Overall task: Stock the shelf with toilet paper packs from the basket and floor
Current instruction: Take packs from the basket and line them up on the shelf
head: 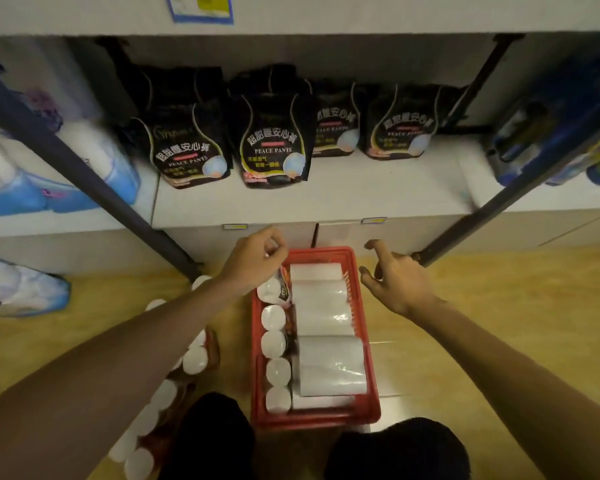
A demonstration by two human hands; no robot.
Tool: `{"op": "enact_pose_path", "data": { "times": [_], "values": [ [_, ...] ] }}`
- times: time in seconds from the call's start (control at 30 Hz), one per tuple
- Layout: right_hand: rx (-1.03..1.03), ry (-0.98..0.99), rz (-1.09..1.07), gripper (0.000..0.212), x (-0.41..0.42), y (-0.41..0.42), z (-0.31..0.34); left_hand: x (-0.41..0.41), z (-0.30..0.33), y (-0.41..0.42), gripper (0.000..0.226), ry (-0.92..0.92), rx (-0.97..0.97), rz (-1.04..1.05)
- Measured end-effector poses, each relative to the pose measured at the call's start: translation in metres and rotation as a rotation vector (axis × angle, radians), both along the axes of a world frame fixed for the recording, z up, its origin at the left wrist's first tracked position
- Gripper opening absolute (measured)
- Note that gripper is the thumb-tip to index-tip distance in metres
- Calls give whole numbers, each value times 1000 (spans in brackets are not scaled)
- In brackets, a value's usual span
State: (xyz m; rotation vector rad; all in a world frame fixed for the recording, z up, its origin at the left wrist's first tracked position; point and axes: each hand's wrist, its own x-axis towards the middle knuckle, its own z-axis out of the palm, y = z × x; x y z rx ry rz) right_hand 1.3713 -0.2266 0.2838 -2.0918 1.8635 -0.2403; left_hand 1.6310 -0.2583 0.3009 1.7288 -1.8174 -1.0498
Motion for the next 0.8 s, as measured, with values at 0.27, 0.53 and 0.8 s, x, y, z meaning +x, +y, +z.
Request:
{"op": "enact_pose_path", "data": {
  "times": [0.27, 0.53, 0.8],
  "values": [
    [16, 28, 6, 49, 13, 20, -173, 9, -180, -9, 7, -156, 8, 4],
    [-83, -84, -121, 45, 24, 39, -269, 19, -285, -13, 65, -503, 84, 129],
    [-3, -64, -140, 50, 33, 47, -288, 4, -313, -26, 102, -437, 226, 154]
  ]
}}
